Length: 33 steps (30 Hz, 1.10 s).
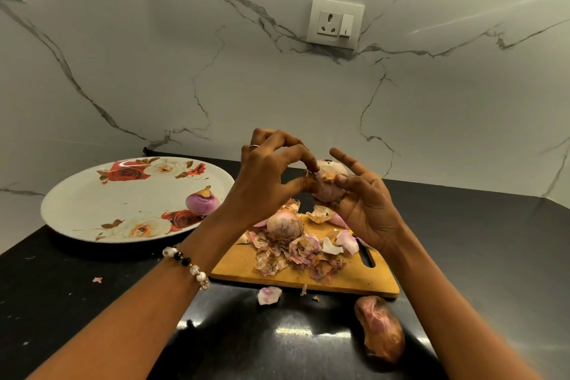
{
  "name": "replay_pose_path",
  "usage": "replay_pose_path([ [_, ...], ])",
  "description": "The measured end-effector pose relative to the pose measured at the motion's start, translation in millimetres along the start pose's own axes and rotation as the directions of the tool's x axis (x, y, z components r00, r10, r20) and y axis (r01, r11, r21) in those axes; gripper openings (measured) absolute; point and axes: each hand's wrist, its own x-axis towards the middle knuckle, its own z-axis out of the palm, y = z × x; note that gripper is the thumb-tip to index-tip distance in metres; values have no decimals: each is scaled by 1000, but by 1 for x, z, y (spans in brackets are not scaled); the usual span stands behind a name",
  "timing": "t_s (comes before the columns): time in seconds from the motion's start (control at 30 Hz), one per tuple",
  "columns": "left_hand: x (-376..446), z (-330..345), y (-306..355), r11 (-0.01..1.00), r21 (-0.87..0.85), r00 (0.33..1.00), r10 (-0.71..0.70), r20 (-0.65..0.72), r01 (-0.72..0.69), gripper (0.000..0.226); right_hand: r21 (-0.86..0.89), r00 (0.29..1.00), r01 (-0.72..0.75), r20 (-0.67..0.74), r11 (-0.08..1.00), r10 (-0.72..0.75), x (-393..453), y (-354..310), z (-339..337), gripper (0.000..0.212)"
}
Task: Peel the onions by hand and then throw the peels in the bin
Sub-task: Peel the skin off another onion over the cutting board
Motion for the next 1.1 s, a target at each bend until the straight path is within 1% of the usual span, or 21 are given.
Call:
replay_pose_path([
  [0.2,-1,0,-2,992,103,998,66,10,-67,25,15,1000,-4,-21,1000,4,0,2,1,113],
  [0.3,-2,2,-1,992,115,998,59,-13,-57,22,27,999,2,-42,1000,-1,0,2,2,109],
  [0.37,-3,3,0,993,106,998,48,-44,-43,23,33,999,-3,-51,999,5,0,1,3,100],
  [0.47,-3,5,2,993,111,997,44,-71,-36,25,33,997,-7,-72,999,10,-1,0,3,75],
  [0.5,-3,5,2,993,113,996,46,-74,-37,25,33,997,-11,-80,999,13,-1,0,3,71],
  [0.53,-3,5,2,993,113,996,48,-77,-39,25,35,996,-9,-84,999,12,0,0,3,74],
  [0.6,-4,6,1,992,118,995,55,-80,-45,24,36,996,-12,-86,999,15,0,1,5,87],
  [0.63,-4,6,0,991,124,995,60,-81,-50,23,33,996,-12,-91,999,15,0,1,4,86],
  [0.7,-5,7,-1,990,126,994,67,-85,-56,21,31,996,-8,-94,999,11,0,1,4,74],
  [0.8,-5,8,0,991,123,993,64,-102,-51,19,27,996,-14,-93,1000,16,0,0,3,67],
  [0.9,-5,8,4,990,135,993,53,-106,-39,21,22,995,-17,-100,1000,19,0,-1,4,67],
  [1.0,-6,9,6,986,158,992,76,-99,-59,24,30,995,0,-103,1000,3,-1,-1,4,67],
  [1.1,-6,10,8,988,148,991,72,-112,-55,26,37,994,11,-111,999,-7,0,-2,4,64],
])
